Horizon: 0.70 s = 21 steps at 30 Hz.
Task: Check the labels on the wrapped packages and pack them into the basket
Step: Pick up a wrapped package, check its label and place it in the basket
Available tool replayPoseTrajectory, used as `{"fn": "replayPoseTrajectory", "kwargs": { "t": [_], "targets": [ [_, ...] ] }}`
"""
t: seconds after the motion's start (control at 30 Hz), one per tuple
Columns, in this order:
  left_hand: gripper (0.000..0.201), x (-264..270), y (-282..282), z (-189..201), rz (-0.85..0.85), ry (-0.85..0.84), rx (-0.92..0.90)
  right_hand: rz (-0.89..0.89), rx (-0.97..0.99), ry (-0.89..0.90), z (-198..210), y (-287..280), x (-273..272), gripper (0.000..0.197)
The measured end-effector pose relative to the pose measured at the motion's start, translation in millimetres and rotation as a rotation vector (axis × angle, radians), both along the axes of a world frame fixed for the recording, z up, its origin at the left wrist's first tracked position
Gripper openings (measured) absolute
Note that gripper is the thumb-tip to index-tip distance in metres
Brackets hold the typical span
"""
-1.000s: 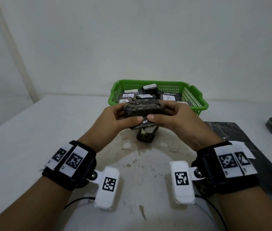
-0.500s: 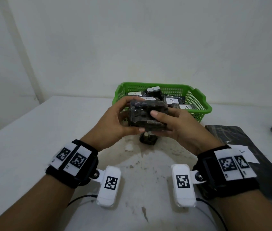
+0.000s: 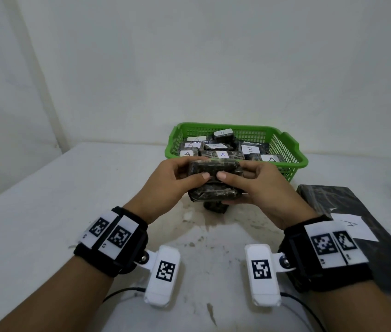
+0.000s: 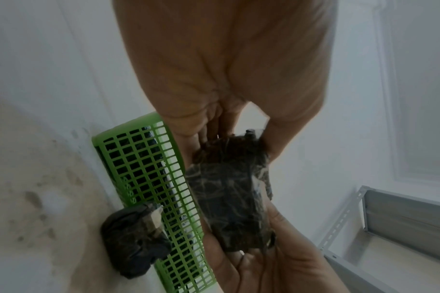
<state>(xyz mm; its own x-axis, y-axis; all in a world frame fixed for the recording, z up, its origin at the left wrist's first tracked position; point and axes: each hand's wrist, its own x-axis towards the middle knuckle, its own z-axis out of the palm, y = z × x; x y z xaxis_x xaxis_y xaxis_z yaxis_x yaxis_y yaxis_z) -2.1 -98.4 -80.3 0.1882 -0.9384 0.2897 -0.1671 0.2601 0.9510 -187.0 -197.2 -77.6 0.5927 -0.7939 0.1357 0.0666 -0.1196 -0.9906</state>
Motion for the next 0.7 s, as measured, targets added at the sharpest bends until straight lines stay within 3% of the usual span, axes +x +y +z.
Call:
{"fn": "replayPoseTrajectory", "kwargs": {
  "t": [0.23, 0.33, 0.5, 0.6, 0.7],
  "targets": [
    [0.04, 4.0, 1.9, 2.4, -0.043, 0.037, 0.027, 0.036, 0.015, -0.006, -0.3, -2.3, -0.2, 0.036],
    [0.037, 3.8, 2.0, 4.1, 0.025, -0.025, 0.004, 0.008, -0.007, -0.033, -1.6, -4.3, -0.3, 0.035],
    [0.054, 3.8, 3.7, 5.6, 0.046, -0.06, -0.03, 0.01, -0.038, -0.062, -1.5, -5.1, 0.4, 0.042],
    [0.049, 5.6, 2.6, 4.0, 0.074, -0.106, -0.065, -0.038, -0.128, -0.041, -1.5, -5.1, -0.3, 0.04],
    [0.05, 8.4, 1.5, 1.9, 0.115, -0.18, -0.112, -0.024, -0.136, -0.012, -1.1, -5.2, -0.9, 0.051]
  ]
}}
